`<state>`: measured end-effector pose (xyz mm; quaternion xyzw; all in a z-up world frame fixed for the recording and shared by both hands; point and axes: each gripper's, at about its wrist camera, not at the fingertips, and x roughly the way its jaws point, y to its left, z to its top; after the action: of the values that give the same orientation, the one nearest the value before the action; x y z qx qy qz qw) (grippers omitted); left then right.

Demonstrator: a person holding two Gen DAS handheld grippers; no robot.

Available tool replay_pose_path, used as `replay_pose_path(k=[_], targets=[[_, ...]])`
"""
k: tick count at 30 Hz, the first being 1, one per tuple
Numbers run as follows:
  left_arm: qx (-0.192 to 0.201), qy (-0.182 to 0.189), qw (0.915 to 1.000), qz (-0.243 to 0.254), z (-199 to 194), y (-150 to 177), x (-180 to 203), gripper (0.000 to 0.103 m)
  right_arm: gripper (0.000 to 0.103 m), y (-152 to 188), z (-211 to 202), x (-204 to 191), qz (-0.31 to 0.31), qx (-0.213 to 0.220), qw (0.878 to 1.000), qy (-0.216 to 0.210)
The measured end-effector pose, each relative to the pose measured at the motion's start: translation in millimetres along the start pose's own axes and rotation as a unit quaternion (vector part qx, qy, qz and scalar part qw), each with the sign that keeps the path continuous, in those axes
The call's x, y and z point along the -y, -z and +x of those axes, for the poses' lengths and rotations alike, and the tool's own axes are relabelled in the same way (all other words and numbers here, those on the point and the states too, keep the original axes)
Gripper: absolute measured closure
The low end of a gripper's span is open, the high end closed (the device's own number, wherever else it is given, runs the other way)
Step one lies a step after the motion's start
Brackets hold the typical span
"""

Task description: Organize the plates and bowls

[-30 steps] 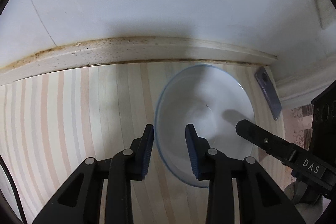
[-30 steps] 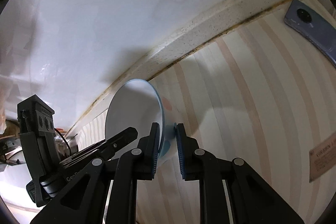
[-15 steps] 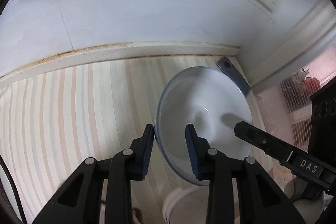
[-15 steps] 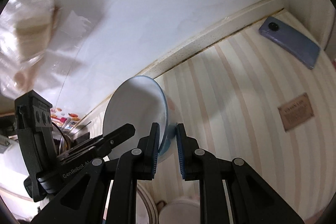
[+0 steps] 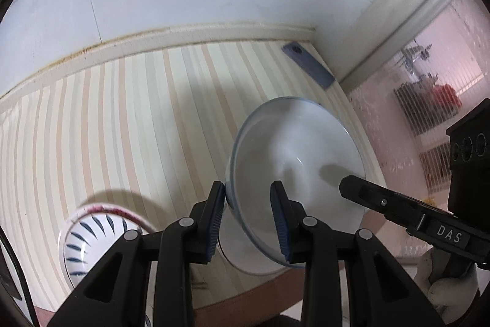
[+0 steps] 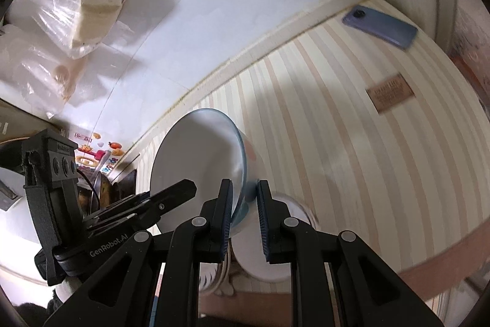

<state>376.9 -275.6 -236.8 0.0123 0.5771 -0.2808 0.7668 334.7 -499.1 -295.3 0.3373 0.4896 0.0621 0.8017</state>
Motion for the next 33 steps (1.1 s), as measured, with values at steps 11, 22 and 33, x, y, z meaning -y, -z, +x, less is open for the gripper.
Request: replay_pose_path(k=[11,22,33], targets=[[-0.048,-0.01,0.9988,0.002,30,33,1,0.075,0.085,42,20,29,0.012,-0.04,0.999,0.018],[-0.063,-0.039,0.9972,-0.014,50,45,-3,0.075,0.085,43,39,44,0.005,-0.06,0.998,0.012],[-0.057,-0.067,0.9957,-0.028,55,51,0,0.075,0.085,33,51,45,-0.033,-0.093,0.995,0.004]])
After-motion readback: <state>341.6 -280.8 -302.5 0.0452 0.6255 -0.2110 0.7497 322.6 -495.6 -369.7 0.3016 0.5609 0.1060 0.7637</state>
